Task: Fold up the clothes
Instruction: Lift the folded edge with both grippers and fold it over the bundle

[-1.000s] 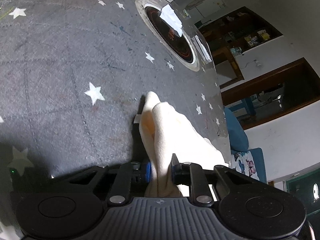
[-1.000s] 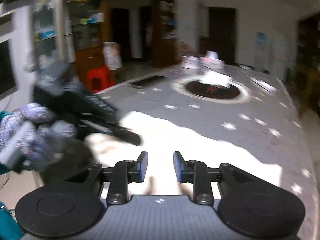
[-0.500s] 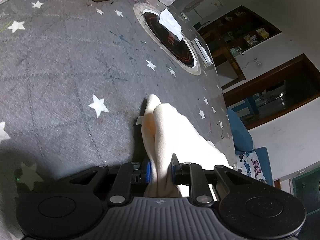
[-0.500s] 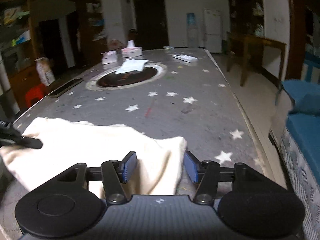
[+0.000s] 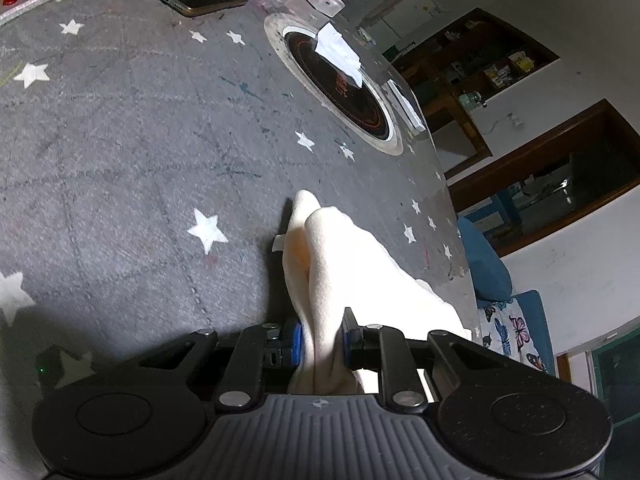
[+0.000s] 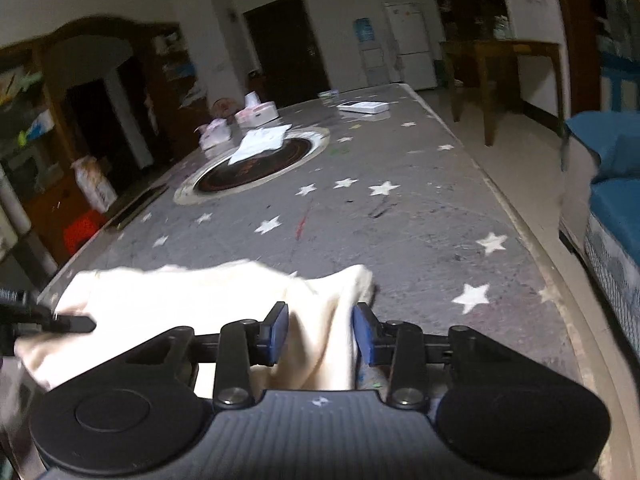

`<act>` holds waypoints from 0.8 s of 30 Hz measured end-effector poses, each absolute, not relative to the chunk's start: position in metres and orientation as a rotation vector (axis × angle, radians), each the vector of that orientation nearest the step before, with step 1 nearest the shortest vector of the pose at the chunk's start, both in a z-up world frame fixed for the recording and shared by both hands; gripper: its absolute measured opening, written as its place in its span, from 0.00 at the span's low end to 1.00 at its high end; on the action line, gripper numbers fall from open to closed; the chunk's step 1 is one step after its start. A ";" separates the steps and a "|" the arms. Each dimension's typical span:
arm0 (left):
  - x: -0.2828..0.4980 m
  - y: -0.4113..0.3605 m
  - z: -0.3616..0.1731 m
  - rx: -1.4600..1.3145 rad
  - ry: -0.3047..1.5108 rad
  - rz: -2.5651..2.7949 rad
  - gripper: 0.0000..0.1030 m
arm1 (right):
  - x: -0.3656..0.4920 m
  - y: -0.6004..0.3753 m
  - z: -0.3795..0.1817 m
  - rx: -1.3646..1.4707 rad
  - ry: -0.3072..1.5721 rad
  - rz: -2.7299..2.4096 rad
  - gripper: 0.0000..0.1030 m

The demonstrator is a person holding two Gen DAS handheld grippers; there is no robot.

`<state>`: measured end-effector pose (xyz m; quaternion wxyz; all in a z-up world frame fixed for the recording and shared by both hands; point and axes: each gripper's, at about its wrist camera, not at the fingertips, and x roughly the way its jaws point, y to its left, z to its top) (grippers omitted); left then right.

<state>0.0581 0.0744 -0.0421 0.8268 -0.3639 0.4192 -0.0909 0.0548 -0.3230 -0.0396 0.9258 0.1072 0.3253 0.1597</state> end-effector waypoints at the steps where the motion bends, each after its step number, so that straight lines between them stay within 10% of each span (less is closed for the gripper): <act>1: 0.059 0.075 -0.042 -0.773 0.890 -0.193 0.19 | 0.056 -0.324 -0.040 0.232 0.672 0.332 0.35; 6: 0.060 0.076 -0.043 -0.765 0.888 -0.198 0.19 | 0.057 -0.319 -0.042 0.227 0.685 0.364 0.35; 12: 0.060 0.079 -0.040 -0.740 0.881 -0.181 0.18 | 0.055 -0.309 -0.041 0.215 0.679 0.378 0.13; 24: 0.064 0.066 -0.014 -0.630 0.842 -0.213 0.17 | 0.037 -0.303 0.000 0.148 0.553 0.391 0.10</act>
